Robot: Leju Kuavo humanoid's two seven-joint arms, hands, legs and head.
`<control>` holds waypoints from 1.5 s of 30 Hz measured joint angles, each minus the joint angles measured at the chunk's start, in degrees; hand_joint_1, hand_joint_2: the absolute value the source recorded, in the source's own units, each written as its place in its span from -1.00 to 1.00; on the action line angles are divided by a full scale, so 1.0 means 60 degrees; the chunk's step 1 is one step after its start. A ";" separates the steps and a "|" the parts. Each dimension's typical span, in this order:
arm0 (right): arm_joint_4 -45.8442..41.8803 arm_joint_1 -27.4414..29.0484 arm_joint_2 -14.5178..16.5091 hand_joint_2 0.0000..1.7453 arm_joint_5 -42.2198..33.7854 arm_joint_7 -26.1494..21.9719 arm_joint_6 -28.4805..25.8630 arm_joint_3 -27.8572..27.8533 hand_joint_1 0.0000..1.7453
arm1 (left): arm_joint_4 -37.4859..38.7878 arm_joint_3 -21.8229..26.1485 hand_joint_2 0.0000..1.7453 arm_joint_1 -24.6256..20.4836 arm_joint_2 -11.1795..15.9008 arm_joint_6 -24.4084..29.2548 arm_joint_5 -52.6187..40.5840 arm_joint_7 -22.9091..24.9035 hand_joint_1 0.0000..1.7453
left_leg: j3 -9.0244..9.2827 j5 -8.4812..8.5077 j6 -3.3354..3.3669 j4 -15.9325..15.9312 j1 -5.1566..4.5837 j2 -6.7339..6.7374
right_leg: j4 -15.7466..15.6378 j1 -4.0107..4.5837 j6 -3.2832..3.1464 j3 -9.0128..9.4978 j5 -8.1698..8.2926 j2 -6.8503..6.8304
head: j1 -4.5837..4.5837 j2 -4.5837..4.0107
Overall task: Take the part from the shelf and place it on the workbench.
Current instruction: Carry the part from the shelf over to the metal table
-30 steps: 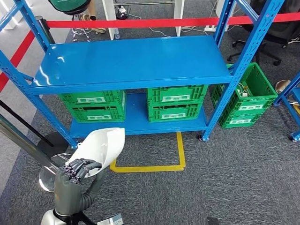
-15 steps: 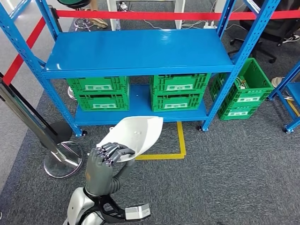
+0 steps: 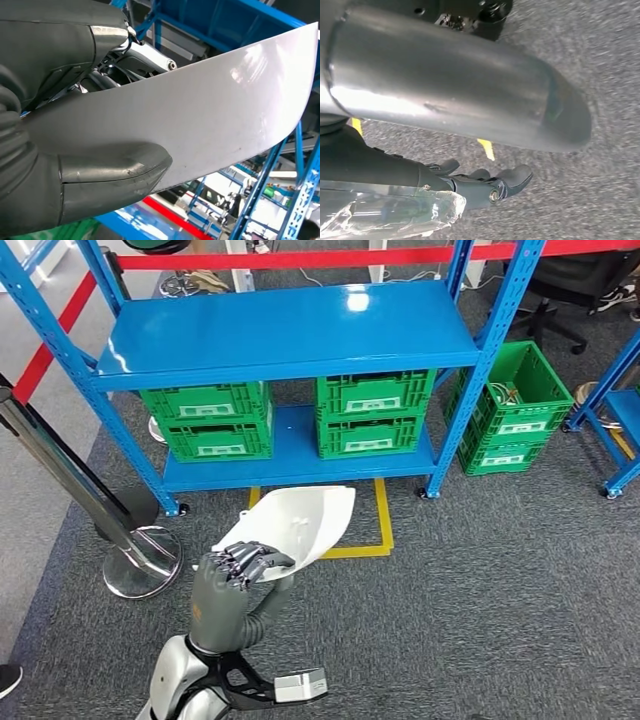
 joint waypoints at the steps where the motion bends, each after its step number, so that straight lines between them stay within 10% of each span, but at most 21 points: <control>1: 0.0004 0.0004 0.0029 -1.00 0.0130 -0.0035 -0.0033 0.0009 -1.00 | -0.0063 0.0030 1.00 0.0107 0.0047 0.0056 -0.0005 0.0041 1.00 | 0.0460 0.0119 0.0120 -0.0659 -0.0012 -0.0106 | 0.0032 0.0011 0.0019 -0.0100 0.0055 0.0030 | 0.0013 0.0000; 3: 0.0010 -0.0025 0.0121 -1.00 0.0448 -0.0201 -0.0183 0.0060 -1.00 | -0.0349 0.0180 1.00 0.0490 0.0210 0.0203 0.0053 0.0101 1.00 | 0.1101 0.0141 0.0280 -0.1723 -0.0043 -0.0302 | 0.0066 -0.0002 0.0102 -0.0240 0.0190 0.0131 | 0.0045 0.0001; 7: 0.0026 -0.0052 0.0329 -1.00 0.0952 -0.0458 -0.0375 0.0264 -1.00 | -0.1048 0.0779 1.00 0.1431 0.0609 0.0344 0.0379 0.0012 1.00 | 0.1203 0.0290 0.0349 -0.2265 -0.0038 -0.0151 | 0.0079 -0.0071 0.0360 -0.0477 0.0269 0.0277 | 0.0016 0.0001; 12: 0.0041 -0.0090 0.0508 -1.00 0.1287 -0.0398 -0.0391 0.0539 -1.00 | -0.1437 0.1306 1.00 0.2040 0.0818 0.0370 0.0499 -0.0157 1.00 | 0.0870 0.0569 0.0372 -0.2397 0.0021 0.0256 | 0.2498 -0.0173 0.0584 -0.1237 -0.1220 0.0083 | 0.0097 0.0000; 14: 0.0043 -0.0090 0.0553 -1.00 0.1339 -0.0381 -0.0344 0.0614 -1.00 | -0.1497 0.1400 1.00 0.2131 0.0864 0.0352 0.0499 -0.0194 1.00 | 0.0733 0.0665 0.0317 -0.2371 0.0030 0.0432 | 0.2681 -0.0204 0.0660 -0.1042 -0.0827 0.0030 | 0.0099 0.0000; 16: 0.0042 -0.0108 0.0566 -1.00 0.1344 -0.0381 -0.0249 0.0662 -1.00 | -0.1540 0.1470 1.00 0.2158 0.0913 0.0325 0.0510 -0.0223 1.00 | 0.0608 0.0733 0.0237 -0.2287 0.0047 0.0597 | 0.1583 -0.0225 0.0719 -0.0243 -0.0320 -0.0210 | 0.0099 0.0000; 19: 0.0040 -0.0205 0.0583 -1.00 0.1339 -0.0391 -0.0150 0.0723 -1.00 | -0.1622 0.1535 1.00 0.2167 0.0977 0.0312 0.0521 -0.0240 1.00 | 0.0492 0.0797 0.0088 -0.2117 0.0010 0.0829 | -0.0030 -0.0131 0.0636 0.0762 -0.0508 -0.0676 | 0.0120 0.0001; 22: 0.0040 -0.0199 0.0595 -1.00 0.1332 -0.0393 -0.0122 0.0746 -1.00 | -0.1660 0.1551 1.00 0.2168 0.1017 0.0312 0.0523 -0.0257 1.00 | 0.0451 0.0791 -0.0051 -0.2007 0.0035 0.0965 | -0.0123 -0.0095 0.0316 0.0630 -0.0496 -0.0469 | 0.0090 0.0001; 27: 0.0040 -0.0191 0.0602 -1.00 0.1332 -0.0393 -0.0117 0.0753 -1.00 | -0.1683 0.1584 1.00 0.2209 0.1096 0.0312 0.0526 -0.0260 1.00 | -0.0394 -0.0866 -0.0169 0.0392 0.0109 0.0083 | -0.0092 -0.0025 -0.0079 0.0344 -0.0164 0.0030 | 0.0016 0.0000; 29: 0.0040 -0.0177 0.0603 -1.00 0.1332 -0.0392 -0.0112 0.0758 -1.00 | -0.1683 0.1595 1.00 0.2214 0.1122 0.0312 0.0526 -0.0260 1.00 | -0.0430 -0.0865 -0.0083 0.0798 0.0093 0.0045 | -0.0049 0.0044 -0.0110 0.0194 -0.0071 0.0276 | 0.0008 0.0000; 33: 0.0044 -0.0178 0.0637 -1.00 0.1331 -0.0392 -0.0112 0.0765 -1.00 | -0.1698 0.1646 1.00 0.2219 0.1141 0.0312 0.0526 -0.0260 1.00 | 0.0820 0.0162 0.0298 -0.1343 0.0010 -0.0530 | 0.0012 0.0158 -0.0084 0.0037 0.0069 0.0764 | 0.0016 0.0000; 37: 0.0047 -0.0184 0.0668 -1.00 0.1331 -0.0396 -0.0110 0.0773 -1.00 | -0.1731 0.1670 1.00 0.2204 0.1147 0.0311 0.0526 -0.0260 1.00 | 0.1048 0.0259 0.0325 -0.2009 0.0028 -0.0534 | 0.0070 0.0146 0.0096 -0.0207 0.0214 0.1108 | 0.0001 0.0000; 43: 0.0047 -0.0181 0.0656 -1.00 0.1297 -0.0410 -0.0061 0.0771 -1.00 | -0.1734 0.1702 1.00 0.2200 0.1131 0.0206 0.0493 -0.0264 1.00 | 0.0828 0.0450 0.0333 -0.2146 0.0095 0.0245 | 0.2774 0.0032 0.0443 -0.1498 -0.1242 0.0108 | 0.0135 0.0000; 45: 0.0047 -0.0146 0.0656 -1.00 0.1271 -0.0429 -0.0054 0.0770 -1.00 | -0.1716 0.1703 1.00 0.2162 0.1123 0.0200 0.0445 -0.0264 1.00 | 0.0770 0.0492 0.0297 -0.2137 0.0100 0.0505 | 0.2578 -0.0057 0.0537 -0.1233 -0.1048 0.0015 | 0.0141 0.0000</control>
